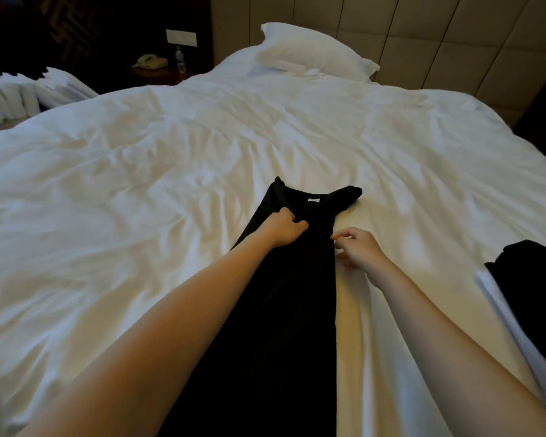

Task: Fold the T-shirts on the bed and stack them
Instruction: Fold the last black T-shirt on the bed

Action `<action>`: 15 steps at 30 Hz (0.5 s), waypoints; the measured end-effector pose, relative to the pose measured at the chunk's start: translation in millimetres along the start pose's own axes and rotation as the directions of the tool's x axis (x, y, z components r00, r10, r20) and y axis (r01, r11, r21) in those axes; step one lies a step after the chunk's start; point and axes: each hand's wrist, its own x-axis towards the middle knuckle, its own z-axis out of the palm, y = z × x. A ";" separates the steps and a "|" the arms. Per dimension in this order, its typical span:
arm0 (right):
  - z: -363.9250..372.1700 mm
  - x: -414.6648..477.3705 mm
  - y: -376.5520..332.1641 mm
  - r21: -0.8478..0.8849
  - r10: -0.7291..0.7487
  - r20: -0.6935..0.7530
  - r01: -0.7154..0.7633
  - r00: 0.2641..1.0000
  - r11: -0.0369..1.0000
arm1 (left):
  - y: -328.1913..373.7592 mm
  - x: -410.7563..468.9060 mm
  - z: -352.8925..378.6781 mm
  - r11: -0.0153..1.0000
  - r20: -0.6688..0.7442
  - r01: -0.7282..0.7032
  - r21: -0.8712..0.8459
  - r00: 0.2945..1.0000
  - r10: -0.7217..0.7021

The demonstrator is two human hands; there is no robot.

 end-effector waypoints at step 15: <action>5.8 62.0 -6.8 0.115 -0.073 0.025 0.069 0.997 0.991 | 15.4 71.6 -0.2 0.931 -0.294 -0.202 -0.305 0.950 0.109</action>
